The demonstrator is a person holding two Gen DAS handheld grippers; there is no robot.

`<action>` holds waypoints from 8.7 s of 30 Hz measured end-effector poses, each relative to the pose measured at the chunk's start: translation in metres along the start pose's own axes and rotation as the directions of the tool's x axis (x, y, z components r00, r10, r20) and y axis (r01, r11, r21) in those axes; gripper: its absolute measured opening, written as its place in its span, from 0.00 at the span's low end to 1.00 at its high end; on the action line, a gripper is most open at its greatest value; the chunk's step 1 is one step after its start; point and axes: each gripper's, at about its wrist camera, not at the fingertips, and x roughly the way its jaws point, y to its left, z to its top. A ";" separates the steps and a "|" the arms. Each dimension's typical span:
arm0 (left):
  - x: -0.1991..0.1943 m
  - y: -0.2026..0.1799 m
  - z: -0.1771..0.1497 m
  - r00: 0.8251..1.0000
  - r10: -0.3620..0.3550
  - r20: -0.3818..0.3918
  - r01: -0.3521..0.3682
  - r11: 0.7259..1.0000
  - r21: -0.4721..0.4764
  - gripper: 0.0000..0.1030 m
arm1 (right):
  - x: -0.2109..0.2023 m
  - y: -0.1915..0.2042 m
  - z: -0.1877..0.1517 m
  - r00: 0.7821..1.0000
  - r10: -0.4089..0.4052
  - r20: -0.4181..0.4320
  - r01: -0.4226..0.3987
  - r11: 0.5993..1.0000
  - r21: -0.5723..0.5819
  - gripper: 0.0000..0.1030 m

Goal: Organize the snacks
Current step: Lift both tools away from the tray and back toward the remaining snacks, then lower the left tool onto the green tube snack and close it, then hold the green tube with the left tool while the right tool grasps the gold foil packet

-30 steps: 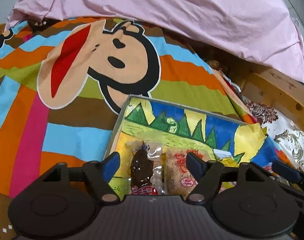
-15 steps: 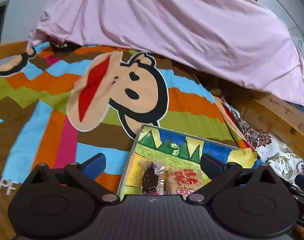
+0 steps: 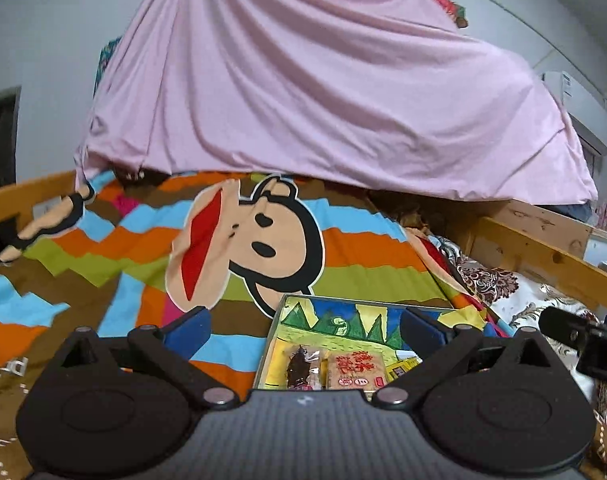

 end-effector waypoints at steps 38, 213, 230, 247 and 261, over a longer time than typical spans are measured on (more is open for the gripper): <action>-0.146 -0.014 -0.085 0.982 0.114 -0.148 -0.075 0.967 0.245 0.99 | -0.161 -0.015 -0.068 0.991 -0.002 -0.133 -0.005 0.999 -0.046 0.99; 0.044 -0.003 -0.121 0.756 -0.113 -0.644 0.192 0.980 0.054 0.19 | 0.057 -0.019 -0.117 0.781 0.213 -0.587 -0.206 0.975 0.079 0.65; 0.065 -0.002 -0.120 0.752 -0.134 -0.645 0.204 0.978 0.035 0.20 | 0.070 0.032 -0.140 0.775 0.221 -0.593 -0.511 0.771 -0.380 0.81; 0.065 -0.005 -0.121 0.758 -0.127 -0.640 0.212 0.976 0.057 0.20 | 0.077 0.032 -0.148 0.759 0.265 -0.595 -0.548 0.754 -0.364 0.78; 0.054 0.000 -0.121 0.745 -0.132 -0.653 0.212 0.976 0.045 0.19 | 0.035 0.050 -0.153 0.831 0.147 -0.536 -0.447 0.750 -0.488 0.32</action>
